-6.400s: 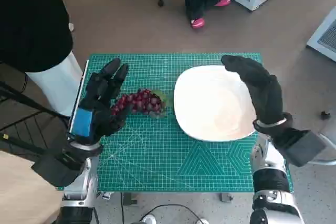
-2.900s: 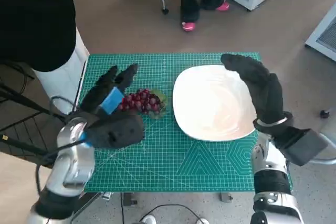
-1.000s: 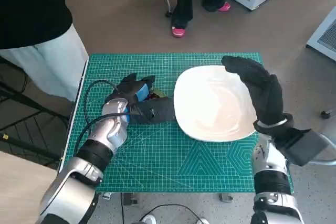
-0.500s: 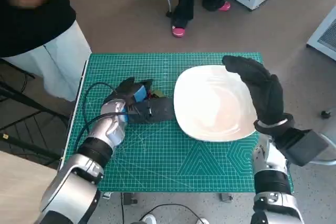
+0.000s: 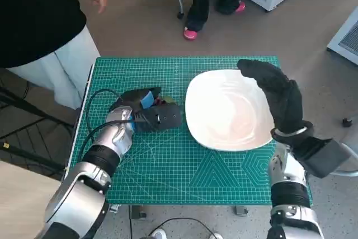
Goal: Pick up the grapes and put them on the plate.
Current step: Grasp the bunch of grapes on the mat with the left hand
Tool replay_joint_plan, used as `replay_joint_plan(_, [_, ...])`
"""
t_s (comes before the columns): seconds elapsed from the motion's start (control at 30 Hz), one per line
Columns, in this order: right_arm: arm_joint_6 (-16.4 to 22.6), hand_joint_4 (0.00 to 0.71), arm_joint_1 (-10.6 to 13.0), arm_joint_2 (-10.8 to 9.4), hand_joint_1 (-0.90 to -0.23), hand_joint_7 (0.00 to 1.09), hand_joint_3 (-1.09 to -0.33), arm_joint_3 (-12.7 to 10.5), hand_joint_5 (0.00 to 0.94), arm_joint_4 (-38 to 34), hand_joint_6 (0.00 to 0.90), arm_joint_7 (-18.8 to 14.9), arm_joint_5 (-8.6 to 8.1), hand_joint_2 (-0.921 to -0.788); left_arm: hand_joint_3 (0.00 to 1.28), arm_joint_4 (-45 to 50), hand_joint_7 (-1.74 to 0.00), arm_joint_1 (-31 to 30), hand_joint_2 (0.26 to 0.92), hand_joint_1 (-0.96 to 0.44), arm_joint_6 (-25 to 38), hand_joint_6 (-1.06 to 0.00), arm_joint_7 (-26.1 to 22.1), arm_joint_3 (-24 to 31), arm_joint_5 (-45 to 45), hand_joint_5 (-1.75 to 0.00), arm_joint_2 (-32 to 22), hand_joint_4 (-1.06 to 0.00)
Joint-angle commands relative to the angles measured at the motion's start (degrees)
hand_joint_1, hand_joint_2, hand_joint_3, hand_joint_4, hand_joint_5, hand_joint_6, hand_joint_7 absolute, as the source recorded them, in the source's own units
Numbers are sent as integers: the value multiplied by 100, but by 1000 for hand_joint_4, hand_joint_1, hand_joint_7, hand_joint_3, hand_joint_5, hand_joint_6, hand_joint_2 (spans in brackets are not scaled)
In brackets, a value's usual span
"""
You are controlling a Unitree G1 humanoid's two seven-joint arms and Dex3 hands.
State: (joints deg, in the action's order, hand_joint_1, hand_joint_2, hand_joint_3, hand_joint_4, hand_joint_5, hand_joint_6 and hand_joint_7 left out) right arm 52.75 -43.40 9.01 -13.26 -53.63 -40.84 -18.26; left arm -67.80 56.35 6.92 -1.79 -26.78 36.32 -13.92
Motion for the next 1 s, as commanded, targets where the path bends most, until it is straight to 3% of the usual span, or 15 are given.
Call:
replay_joint_plan(0.03, [-65, 334, 79, 25, -472, 0, -519, 15, 1, -9, 321, -49, -25, -921, 19, -161, -189, 11, 853, 26, -77, -762, 183, -178, 165, -1037, -4, -604])
replay_joint_plan(0.07, [-68, 334, 78, 24, -473, 0, -519, 16, 1, -3, 321, -52, -29, -921, 26, -177, -302, 9, 874, 85, -84, -766, 223, -216, 198, -1102, -6, -640])
replay_joint_plan(0.17, [-75, 334, 73, 25, -479, 0, -519, 14, 0, 1, 320, -64, -38, -921, 35, -224, -692, 15, 903, 48, -84, -732, 302, -320, 295, -1230, -7, -693])
replay_joint_plan(0.33, [-70, 335, 62, 36, -483, 0, -519, 12, 1, -7, 319, -50, -25, -921, 44, -284, -921, 69, 915, 6, -14, -706, 270, -472, 415, -1281, 7, -698])
replay_joint_plan(0.6, [-62, 338, 42, 48, -468, 0, -522, 7, 2, -42, 318, -53, -17, -921, 93, -244, -1089, 62, 920, 1, -31, -659, 258, -475, 400, -1310, -16, -597])
replay_joint_plan(1.0, [-17, 339, 32, 70, -462, 0, -523, 22, 2, -34, 318, -12, 38, -921, 105, -250, -1090, 71, 920, 0, -5, -652, 212, -404, 311, -1338, -14, -579])
